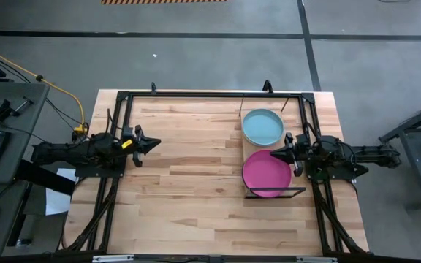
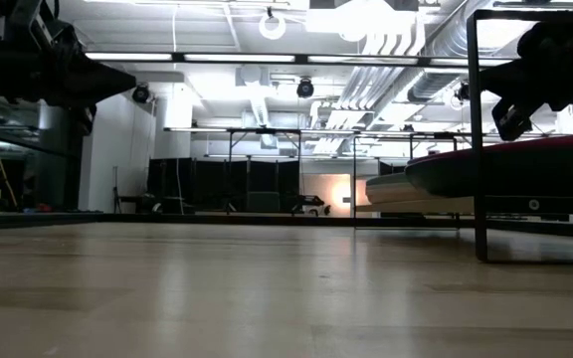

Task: Place and stack plates onto a shelf
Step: Return to Home Position

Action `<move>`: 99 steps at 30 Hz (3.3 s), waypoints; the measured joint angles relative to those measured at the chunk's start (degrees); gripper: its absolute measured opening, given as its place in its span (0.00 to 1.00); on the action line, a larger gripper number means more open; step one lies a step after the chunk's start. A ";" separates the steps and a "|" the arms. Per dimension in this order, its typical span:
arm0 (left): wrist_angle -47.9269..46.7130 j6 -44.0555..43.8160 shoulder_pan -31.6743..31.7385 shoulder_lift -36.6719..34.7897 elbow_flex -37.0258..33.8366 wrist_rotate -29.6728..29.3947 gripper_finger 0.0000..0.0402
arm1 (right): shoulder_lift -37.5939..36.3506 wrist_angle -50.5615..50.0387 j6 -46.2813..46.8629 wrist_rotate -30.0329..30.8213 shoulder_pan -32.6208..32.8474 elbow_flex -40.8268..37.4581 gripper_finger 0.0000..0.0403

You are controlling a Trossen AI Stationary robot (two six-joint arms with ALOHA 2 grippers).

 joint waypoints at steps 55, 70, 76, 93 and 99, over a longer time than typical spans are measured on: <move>0.28 -0.02 -1.57 1.92 -0.04 0.03 0.00 | 0.37 -0.39 -0.17 0.04 0.00 -0.04 0.00; 0.28 -0.02 -1.55 1.92 -0.04 0.01 0.00 | 0.37 -0.39 -0.17 0.04 0.00 -0.04 0.00; 0.28 -0.02 -1.55 1.92 -0.02 0.01 0.00 | 0.39 -0.39 -0.17 0.04 0.00 -0.04 0.00; 0.28 -0.01 -1.55 1.91 0.00 0.01 0.00 | 0.39 -0.39 -0.17 0.04 0.01 -0.04 0.00; 0.28 -0.02 -1.55 1.92 0.00 0.01 0.00 | 0.39 -0.37 -0.17 0.05 0.00 -0.04 0.00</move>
